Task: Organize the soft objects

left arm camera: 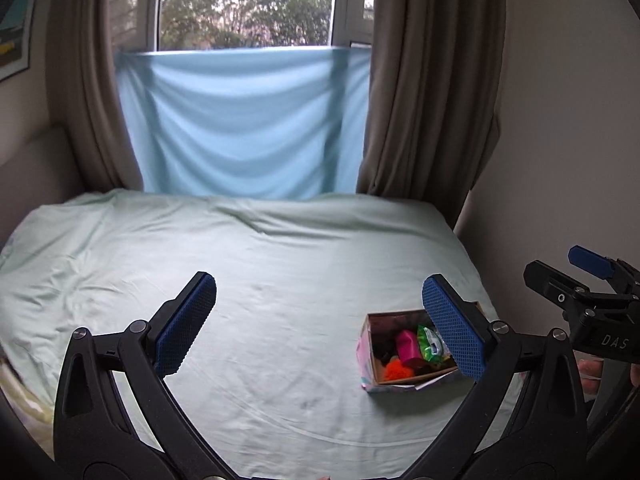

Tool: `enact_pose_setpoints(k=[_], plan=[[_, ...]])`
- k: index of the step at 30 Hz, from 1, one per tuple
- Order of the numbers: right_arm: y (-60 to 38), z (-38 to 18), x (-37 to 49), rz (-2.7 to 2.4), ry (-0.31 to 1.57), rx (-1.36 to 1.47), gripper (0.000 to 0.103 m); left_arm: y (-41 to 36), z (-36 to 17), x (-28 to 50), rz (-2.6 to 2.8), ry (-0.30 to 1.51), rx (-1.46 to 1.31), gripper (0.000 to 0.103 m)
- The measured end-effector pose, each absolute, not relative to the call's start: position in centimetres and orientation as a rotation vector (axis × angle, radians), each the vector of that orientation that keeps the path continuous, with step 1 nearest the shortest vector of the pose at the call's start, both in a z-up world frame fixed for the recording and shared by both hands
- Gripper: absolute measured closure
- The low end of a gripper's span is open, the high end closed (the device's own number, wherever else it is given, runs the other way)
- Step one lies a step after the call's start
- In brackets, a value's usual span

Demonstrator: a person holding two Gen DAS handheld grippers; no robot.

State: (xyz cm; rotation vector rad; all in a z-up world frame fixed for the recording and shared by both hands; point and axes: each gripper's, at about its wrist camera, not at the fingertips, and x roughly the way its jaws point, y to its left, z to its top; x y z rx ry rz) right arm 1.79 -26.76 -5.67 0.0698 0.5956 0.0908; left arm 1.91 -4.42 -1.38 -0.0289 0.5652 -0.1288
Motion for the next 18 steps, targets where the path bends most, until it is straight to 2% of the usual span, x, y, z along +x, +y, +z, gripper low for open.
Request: enact_pose_setpoints(k=[18], plan=[[-24.0, -3.9, -2.5, 0.015, 0.507, 0.069, 0.000, -2.3, 0.4, -2.6, -0.119, 0.467, -0.010, 0.000]])
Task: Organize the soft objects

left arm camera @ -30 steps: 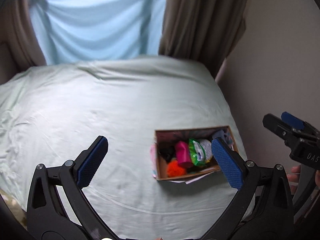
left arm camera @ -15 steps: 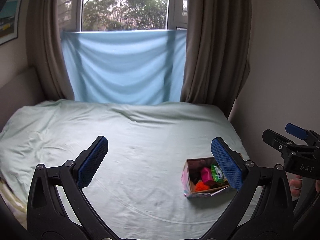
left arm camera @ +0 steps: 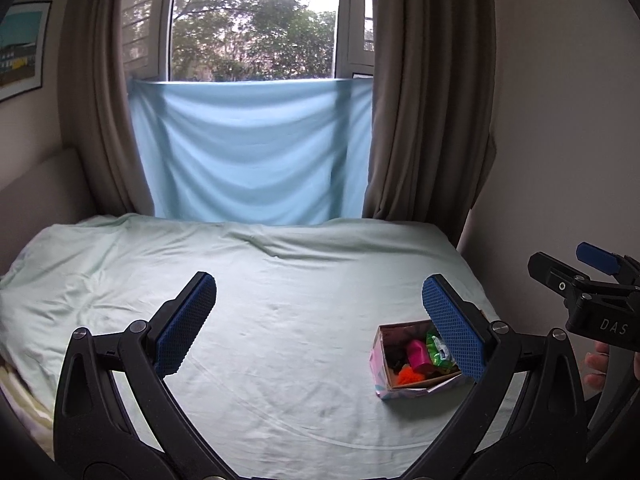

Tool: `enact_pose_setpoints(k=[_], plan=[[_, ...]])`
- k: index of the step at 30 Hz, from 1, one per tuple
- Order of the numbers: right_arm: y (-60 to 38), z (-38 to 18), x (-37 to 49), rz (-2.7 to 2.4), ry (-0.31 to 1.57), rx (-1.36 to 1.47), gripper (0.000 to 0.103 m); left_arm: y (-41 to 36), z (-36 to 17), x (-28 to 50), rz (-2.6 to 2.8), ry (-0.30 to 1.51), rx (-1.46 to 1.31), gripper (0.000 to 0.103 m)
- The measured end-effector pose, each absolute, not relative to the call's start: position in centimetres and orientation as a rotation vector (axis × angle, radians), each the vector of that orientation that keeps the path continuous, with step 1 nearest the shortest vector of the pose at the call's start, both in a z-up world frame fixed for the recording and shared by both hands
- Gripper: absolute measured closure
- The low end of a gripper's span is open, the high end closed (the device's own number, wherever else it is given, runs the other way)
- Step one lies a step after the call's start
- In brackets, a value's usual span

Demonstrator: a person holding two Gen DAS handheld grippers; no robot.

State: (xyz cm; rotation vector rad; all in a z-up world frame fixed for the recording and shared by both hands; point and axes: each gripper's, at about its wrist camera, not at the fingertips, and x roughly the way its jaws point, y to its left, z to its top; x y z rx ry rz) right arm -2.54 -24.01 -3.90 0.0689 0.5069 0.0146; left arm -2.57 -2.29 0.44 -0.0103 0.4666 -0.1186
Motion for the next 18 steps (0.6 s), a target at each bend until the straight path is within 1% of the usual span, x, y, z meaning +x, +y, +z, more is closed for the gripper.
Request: enact_pose_setpoints(k=[18], plan=[[-23.56, -3.48, -2.36, 0.012, 0.482, 0.052, 0.000, -2.44, 0.38, -2.45, -0.110, 0.452, -0.017, 0.000]])
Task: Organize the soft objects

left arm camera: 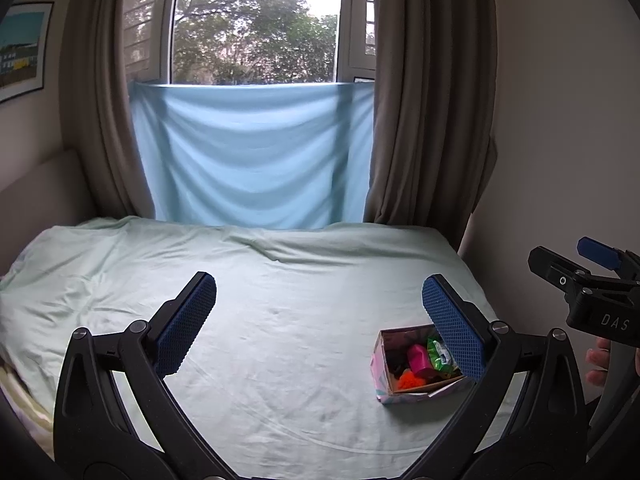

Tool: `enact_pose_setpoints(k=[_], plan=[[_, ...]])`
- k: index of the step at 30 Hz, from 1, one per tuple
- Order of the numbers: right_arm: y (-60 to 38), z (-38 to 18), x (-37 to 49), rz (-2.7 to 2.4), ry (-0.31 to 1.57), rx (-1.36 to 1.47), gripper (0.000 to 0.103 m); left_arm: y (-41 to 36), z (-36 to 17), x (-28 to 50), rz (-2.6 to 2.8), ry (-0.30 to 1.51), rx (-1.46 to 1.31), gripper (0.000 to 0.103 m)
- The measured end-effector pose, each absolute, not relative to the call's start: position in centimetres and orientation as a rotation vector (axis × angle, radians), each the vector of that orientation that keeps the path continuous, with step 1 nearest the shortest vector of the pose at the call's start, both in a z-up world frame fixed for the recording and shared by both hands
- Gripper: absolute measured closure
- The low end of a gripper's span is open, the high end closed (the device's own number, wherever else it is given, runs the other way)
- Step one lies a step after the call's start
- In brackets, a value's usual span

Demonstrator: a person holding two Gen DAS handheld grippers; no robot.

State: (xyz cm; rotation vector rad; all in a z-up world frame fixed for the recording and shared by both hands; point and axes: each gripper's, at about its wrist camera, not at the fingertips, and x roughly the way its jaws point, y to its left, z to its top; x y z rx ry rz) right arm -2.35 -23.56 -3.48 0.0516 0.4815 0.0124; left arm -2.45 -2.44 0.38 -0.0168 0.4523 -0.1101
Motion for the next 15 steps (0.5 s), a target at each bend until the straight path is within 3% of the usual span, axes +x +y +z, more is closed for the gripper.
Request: enact_pose_setpoints(k=[15], plan=[[-23.54, -3.31, -1.84, 0.013, 0.480, 0.045, 0.000, -2.27, 0.32, -1.80, -0.113, 0.462, -0.026, 0.000]])
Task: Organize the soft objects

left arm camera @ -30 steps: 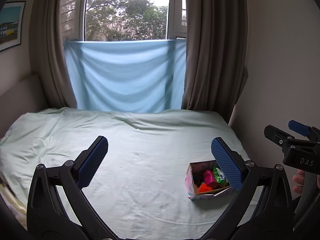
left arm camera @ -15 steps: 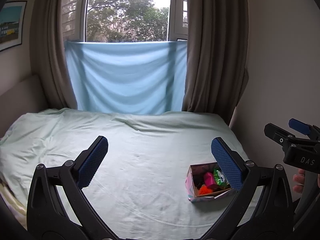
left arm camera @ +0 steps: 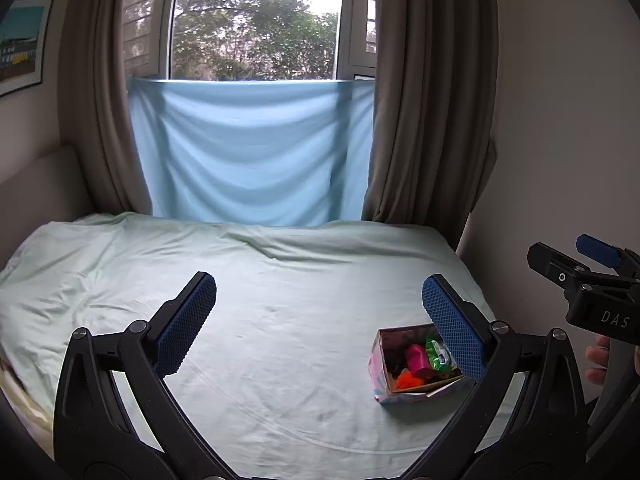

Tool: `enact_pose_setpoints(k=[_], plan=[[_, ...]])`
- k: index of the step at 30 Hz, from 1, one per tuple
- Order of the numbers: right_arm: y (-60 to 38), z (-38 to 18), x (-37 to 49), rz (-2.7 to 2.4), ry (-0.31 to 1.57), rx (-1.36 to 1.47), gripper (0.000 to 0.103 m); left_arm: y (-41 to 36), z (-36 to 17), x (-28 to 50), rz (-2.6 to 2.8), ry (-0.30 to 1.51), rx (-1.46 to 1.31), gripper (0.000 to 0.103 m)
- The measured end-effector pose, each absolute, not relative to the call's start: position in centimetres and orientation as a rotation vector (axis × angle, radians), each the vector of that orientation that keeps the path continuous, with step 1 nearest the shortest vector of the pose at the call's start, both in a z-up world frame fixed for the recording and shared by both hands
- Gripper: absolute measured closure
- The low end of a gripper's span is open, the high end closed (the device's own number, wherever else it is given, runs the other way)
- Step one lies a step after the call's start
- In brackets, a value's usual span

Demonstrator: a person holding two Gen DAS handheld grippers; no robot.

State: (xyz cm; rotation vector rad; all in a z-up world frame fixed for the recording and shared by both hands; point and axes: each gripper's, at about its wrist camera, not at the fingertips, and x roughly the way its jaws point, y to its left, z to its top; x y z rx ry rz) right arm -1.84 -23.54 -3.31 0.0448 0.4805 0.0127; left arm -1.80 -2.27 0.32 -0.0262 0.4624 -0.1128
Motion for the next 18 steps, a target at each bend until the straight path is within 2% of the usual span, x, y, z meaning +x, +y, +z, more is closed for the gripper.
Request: enact_pose_setpoints(k=[18], plan=[[-23.12, -3.08, -0.84, -0.002, 0.476, 0.048, 0.001, -2.26, -0.03, -1.10, -0.096, 0.448, -0.008, 0.000]])
